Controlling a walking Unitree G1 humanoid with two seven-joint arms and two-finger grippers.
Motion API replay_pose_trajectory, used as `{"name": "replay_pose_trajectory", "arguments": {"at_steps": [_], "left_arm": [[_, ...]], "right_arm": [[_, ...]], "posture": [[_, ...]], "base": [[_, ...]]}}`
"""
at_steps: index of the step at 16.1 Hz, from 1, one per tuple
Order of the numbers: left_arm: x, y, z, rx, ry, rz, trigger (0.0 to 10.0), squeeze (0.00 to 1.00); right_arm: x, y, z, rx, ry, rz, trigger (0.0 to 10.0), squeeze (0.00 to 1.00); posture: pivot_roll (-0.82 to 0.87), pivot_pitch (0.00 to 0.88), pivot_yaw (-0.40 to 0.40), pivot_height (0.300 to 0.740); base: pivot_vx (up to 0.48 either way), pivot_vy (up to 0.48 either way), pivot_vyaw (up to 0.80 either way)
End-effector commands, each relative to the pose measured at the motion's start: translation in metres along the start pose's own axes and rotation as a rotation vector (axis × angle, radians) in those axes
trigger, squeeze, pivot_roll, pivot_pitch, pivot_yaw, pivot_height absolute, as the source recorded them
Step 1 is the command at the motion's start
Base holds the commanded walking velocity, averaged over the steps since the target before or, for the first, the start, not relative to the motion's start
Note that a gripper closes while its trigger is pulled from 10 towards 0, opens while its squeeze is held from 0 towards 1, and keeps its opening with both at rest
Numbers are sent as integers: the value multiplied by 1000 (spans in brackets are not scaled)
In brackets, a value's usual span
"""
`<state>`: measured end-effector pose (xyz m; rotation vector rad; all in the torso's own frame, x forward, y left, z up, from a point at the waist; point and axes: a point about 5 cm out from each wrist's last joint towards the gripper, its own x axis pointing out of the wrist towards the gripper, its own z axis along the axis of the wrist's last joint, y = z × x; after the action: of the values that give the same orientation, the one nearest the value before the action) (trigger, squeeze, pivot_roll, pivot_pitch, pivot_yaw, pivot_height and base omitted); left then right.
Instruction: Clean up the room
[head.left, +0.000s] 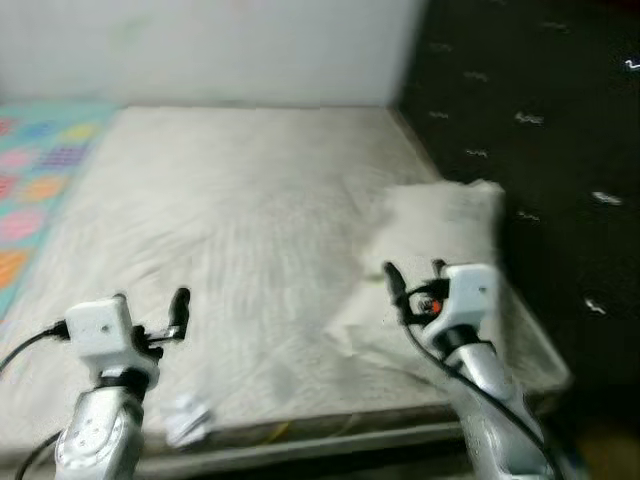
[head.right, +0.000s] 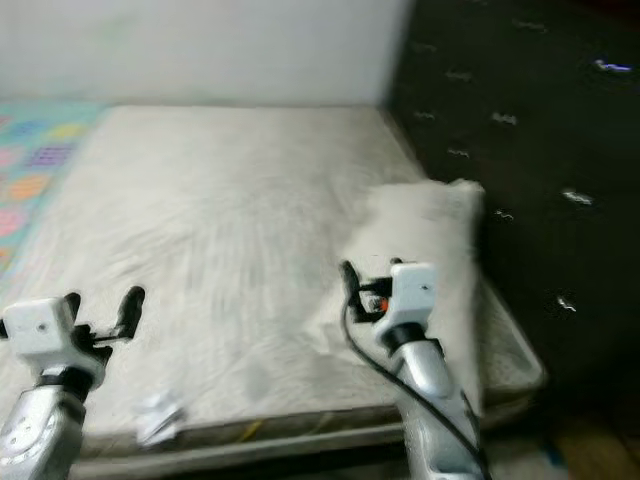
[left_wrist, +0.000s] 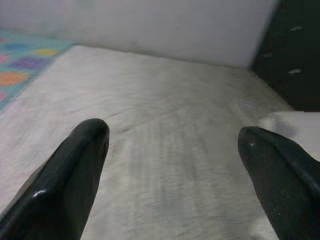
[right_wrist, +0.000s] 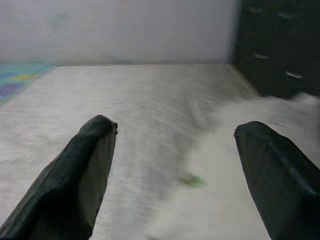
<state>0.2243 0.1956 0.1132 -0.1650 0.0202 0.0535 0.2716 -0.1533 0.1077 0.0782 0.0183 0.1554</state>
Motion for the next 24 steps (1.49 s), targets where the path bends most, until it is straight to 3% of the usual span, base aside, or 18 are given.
{"name": "replay_pose_trajectory", "arguments": {"at_steps": [1, 24], "left_arm": [[-4, 5, 0, 5, 3, 8, 10000, 0], [2, -1, -2, -17, 1, -9, 10000, 0]], "right_arm": [[2, 2, 1, 9, 1, 11, 10000, 0], [7, 0, 0, -5, 13, 23, 10000, 0]], "posture": [[46, 47, -69, 740], [33, 34, -81, 740]], "base": [[0, 0, 0], [0, 418, 0]]}}
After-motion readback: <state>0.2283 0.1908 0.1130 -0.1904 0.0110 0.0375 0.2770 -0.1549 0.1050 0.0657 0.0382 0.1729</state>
